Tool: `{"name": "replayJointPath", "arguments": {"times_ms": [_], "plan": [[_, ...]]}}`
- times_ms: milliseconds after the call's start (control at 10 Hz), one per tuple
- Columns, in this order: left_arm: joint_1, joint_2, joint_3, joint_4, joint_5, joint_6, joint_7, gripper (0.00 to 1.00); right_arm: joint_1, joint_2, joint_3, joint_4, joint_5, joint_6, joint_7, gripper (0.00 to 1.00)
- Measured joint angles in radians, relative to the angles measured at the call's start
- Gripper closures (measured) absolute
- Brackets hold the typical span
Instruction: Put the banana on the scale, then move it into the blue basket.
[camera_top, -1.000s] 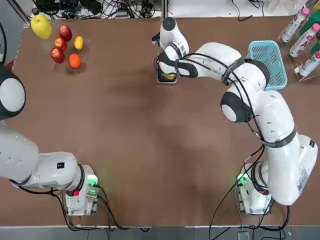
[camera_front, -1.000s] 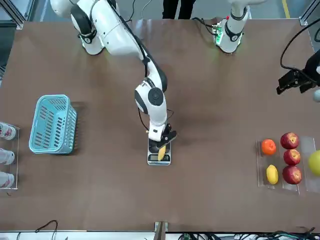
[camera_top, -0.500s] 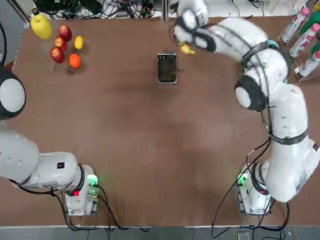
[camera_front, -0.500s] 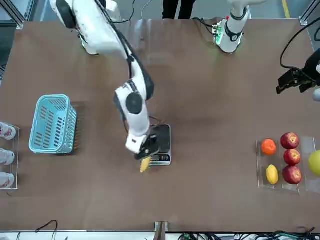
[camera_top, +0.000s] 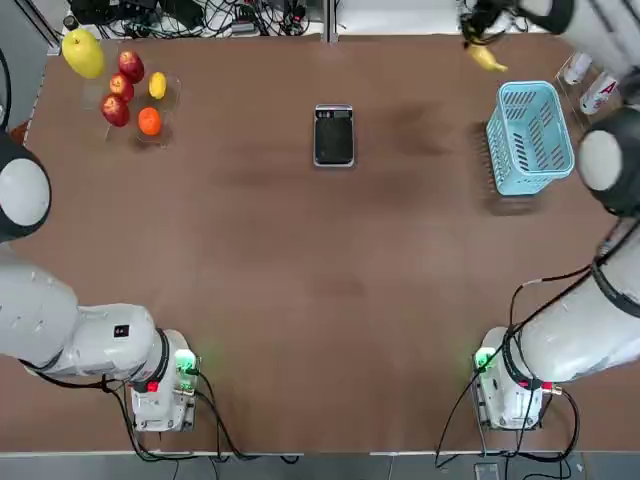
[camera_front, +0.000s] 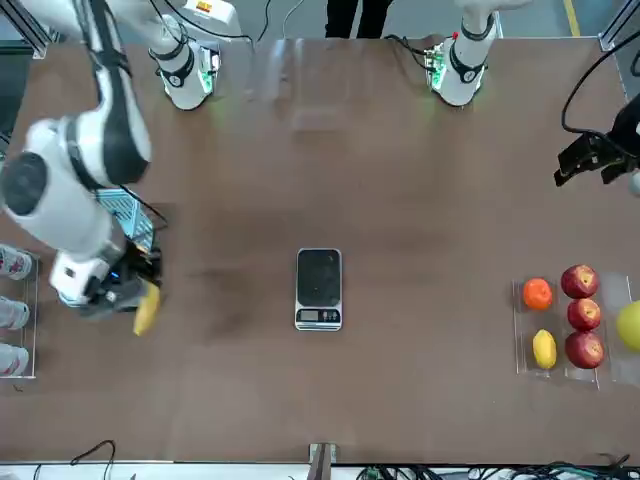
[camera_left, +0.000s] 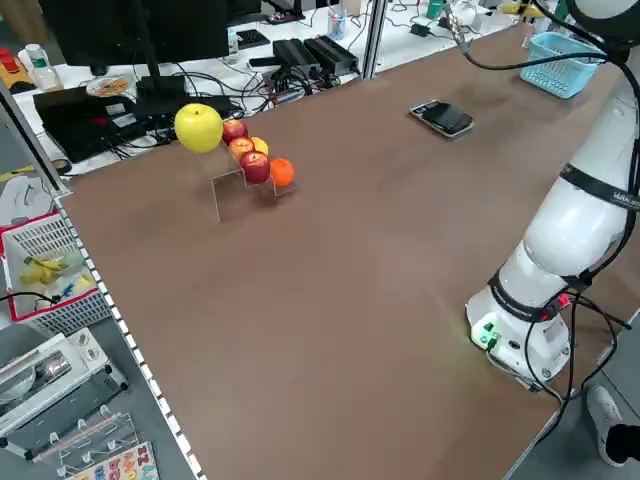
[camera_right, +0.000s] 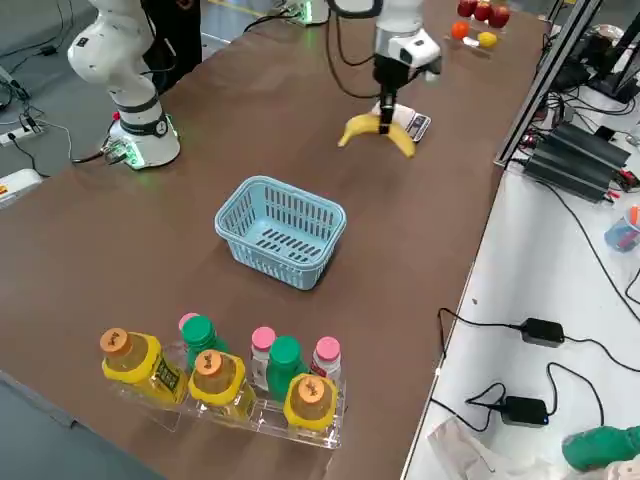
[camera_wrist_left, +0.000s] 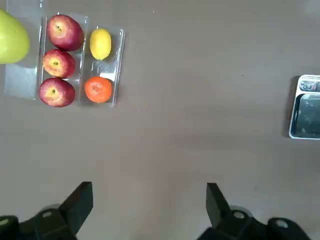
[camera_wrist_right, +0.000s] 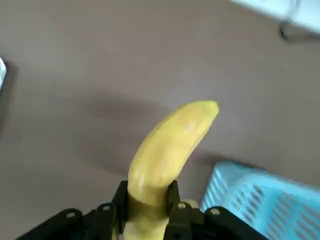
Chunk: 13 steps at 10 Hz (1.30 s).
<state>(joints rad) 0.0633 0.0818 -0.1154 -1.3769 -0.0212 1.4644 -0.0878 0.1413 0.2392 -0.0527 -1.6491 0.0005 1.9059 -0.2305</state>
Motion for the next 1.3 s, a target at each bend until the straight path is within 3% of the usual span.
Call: {"name": "replayJointPath", "arguments": {"times_ms": [200,400,600,1000,1200,1300], "plan": [[0.0,0.0,0.001,0.002,0.0,0.0,0.0,0.0,-0.132,-0.104,0.008,-0.141,0.0,-0.034,-0.103,0.65],[0.0,0.0,0.001,0.002,0.0,0.0,0.0,0.0,-0.251,-0.111,0.01,-0.221,0.0,0.005,-0.2,0.65],[0.001,0.0,0.003,0.003,0.0,0.0,0.0,0.0,-0.321,-0.059,0.013,-0.252,0.001,0.059,-0.234,0.65],[0.001,0.0,0.003,0.003,0.0,0.001,0.001,0.0,-0.335,0.012,0.026,-0.253,0.018,0.106,-0.234,0.75],[0.001,0.0,0.003,0.003,0.0,0.002,0.001,0.0,-0.335,0.012,0.029,-0.247,0.02,0.106,-0.233,0.51],[0.001,0.0,0.003,0.003,0.0,0.002,0.001,0.0,-0.335,0.012,0.029,-0.245,0.02,0.106,-0.233,0.33]]}}
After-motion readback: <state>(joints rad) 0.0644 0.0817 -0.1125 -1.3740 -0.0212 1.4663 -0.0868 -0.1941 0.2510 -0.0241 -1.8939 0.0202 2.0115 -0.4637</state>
